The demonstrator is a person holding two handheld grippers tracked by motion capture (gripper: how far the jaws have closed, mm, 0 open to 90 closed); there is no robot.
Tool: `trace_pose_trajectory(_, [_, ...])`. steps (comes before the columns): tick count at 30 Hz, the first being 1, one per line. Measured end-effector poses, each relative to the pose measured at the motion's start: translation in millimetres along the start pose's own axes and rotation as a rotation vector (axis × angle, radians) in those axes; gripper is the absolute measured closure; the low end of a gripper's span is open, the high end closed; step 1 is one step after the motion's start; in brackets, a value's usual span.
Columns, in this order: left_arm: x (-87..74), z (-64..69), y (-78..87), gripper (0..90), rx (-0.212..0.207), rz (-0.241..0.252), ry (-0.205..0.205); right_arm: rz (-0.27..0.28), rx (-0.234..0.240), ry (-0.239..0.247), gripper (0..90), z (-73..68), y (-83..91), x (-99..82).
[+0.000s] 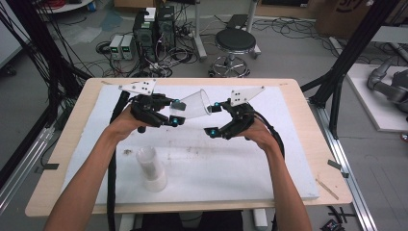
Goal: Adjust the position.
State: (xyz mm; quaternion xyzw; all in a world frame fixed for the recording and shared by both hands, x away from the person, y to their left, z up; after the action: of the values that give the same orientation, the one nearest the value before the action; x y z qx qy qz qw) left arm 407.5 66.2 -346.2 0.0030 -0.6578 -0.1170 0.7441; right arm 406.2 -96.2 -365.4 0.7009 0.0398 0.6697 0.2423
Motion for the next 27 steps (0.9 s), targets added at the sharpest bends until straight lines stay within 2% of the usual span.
trace_pose_trajectory(2, [-5.4,-1.2,-0.8,42.1,0.005,-0.018,0.013,0.014,-0.002,0.003,14.2,-0.3,-0.1,1.6])
trace_pose_trajectory(8, [-13.2,-1.5,-3.0,42.1,-0.005,-0.016,0.022,0.034,0.008,-0.005,14.2,-2.2,-1.9,4.7])
trace_pose_trajectory(12, [-12.2,-0.9,-5.4,42.1,-0.016,-0.007,0.017,0.051,0.022,-0.005,14.2,-3.1,-4.6,7.3])
trace_pose_trajectory(27, [-11.5,-1.2,-12.3,42.1,-0.027,-0.037,0.006,0.094,0.068,-0.012,14.8,-8.5,-16.6,16.9])
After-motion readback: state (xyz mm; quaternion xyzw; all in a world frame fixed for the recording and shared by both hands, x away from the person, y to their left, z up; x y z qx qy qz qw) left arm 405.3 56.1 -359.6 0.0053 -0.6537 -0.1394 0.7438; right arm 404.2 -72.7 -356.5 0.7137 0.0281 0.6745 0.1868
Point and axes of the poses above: each handheld gripper's, and its own axes: y roughly backward along the jaws, x roughly out of its top, z roughly to its right, the point moved 8 cm from there along -y, roughly forward along the jaws, and after that the axes turned 10 degrees about -x, right-handed, at the moved point
